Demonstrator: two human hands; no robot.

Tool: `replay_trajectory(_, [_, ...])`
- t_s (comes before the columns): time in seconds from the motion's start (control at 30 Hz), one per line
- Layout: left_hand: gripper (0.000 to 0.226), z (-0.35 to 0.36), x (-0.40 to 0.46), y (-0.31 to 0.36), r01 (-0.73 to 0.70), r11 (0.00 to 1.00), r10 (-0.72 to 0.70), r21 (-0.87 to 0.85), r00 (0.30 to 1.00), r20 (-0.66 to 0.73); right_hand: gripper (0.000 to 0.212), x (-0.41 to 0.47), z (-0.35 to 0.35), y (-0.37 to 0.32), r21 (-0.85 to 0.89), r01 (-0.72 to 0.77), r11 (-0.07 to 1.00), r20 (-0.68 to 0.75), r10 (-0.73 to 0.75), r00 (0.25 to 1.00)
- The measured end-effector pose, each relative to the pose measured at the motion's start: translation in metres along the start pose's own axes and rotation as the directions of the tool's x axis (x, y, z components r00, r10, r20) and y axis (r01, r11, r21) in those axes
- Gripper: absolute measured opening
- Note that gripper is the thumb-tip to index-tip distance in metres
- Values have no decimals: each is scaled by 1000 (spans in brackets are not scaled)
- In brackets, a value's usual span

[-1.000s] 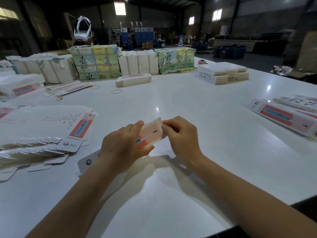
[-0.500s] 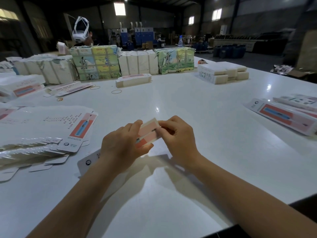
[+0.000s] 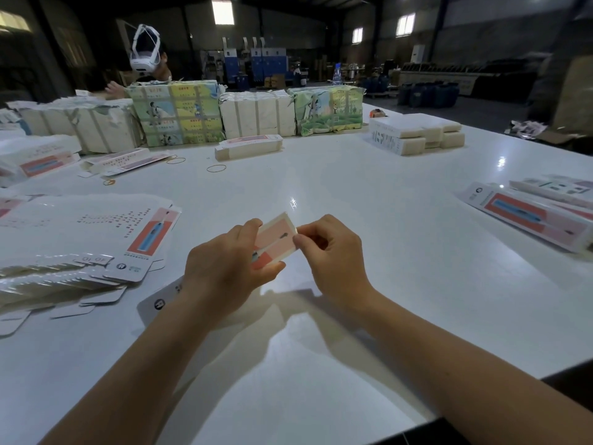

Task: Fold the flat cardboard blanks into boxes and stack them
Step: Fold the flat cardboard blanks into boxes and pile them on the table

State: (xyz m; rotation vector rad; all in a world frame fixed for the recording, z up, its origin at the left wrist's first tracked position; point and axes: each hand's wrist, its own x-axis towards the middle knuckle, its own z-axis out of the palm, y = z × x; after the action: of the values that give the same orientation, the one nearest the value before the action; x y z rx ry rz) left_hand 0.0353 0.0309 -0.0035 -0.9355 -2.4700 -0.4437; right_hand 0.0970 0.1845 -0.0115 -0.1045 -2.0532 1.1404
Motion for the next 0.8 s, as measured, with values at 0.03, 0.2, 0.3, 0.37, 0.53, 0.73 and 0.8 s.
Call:
replay_trajectory(0.03, [63, -1, 0, -1, -4, 1000, 4, 3, 1000, 5, 8, 0, 0, 0, -3, 4, 1000, 15, -4, 1000])
replay_trajectory(0.2, [64, -4, 0, -11, 12, 999, -14, 42, 998, 64, 13, -1, 1, 1, -39, -28, 999, 125, 33, 992])
replay_trajectory(0.3, [65, -2, 2, -14, 11, 999, -16, 49, 994, 104, 45, -1, 0, 1, -121, 53, 991, 211, -26, 977])
replay_trajectory(0.37, [64, 0, 3, -14, -4, 999, 0, 36, 994, 109, 71, -1, 0, 3, -185, 180, 966, 347, -107, 932])
replay_trajectory(0.53, [69, 6, 1, -13, -33, 999, 30, 10, 983, 181, 74, 0, 2, 10, -403, 501, 766, 510, -266, 818])
replay_trajectory(0.73, [67, 1, 3, -4, -202, 973, 216, 109, 968, -132, 65, 27, -22, 15, -565, 396, 724, 387, -192, 902])
replay_trajectory(0.8, [65, 4, 3, -1, -232, 970, 242, 77, 954, -175, 59, 46, -50, 19, -559, 252, 790, 261, -121, 958])
